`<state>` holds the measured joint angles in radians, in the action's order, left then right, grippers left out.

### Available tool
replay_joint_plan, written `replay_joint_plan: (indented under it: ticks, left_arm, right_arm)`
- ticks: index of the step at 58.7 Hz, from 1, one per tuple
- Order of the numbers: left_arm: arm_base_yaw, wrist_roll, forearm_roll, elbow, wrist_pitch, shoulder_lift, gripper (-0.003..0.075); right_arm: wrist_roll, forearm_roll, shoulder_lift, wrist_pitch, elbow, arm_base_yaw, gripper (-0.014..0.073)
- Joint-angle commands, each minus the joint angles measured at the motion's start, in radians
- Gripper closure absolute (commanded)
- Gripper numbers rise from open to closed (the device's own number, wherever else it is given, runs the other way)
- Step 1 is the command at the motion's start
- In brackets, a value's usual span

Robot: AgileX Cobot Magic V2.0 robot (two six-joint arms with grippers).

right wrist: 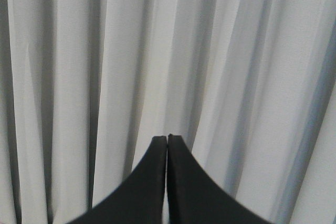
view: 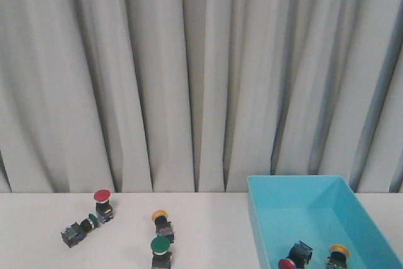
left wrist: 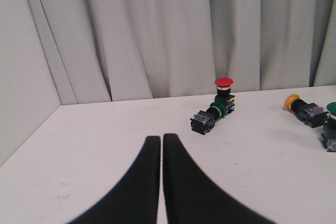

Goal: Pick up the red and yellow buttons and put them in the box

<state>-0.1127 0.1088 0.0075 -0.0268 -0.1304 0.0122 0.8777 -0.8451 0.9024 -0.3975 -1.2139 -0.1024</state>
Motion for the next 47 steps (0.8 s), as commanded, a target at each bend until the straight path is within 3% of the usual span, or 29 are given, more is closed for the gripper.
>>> replay_joint_plan:
  ticks: [1, 21, 26, 31, 37, 42, 47]
  left_arm:
    - [-0.002, -0.011, -0.007, -0.008, 0.065, 0.014, 0.0727]
    - [-0.002, -0.011, -0.007, -0.008, 0.065, 0.014, 0.0727]
    - [-0.002, -0.011, -0.007, -0.008, 0.065, 0.014, 0.0727]
    - [-0.002, -0.011, -0.007, -0.008, 0.065, 0.014, 0.0727]
    - [-0.002, -0.011, -0.007, -0.008, 0.065, 0.014, 0.0727]
    - [-0.002, -0.011, -0.007, -0.008, 0.065, 0.014, 0.0727]
    - [-0.002, -0.011, -0.007, -0.008, 0.065, 0.014, 0.0727]
  right_arm:
    - [0.01, -0.022, -0.003, 0.054, -0.027, -0.006, 0.0602]
    - [0.01, -0.011, -0.003, 0.055, -0.025, -0.006, 0.0602]
    - [-0.02, 0.064, -0.003, 0.053, -0.02, -0.006, 0.0602]
    - [-0.186, 0.192, -0.018, 0.063, 0.004, -0.006, 0.0602]
    - [-0.48, 0.424, -0.056, 0.078, 0.084, -0.006, 0.0602]
    - [-0.674, 0.601, -0.104, 0.158, 0.19, -0.006, 0.0602]
    - [-0.786, 0.696, -0.153, 0.267, 0.304, -0.006, 0.0602]
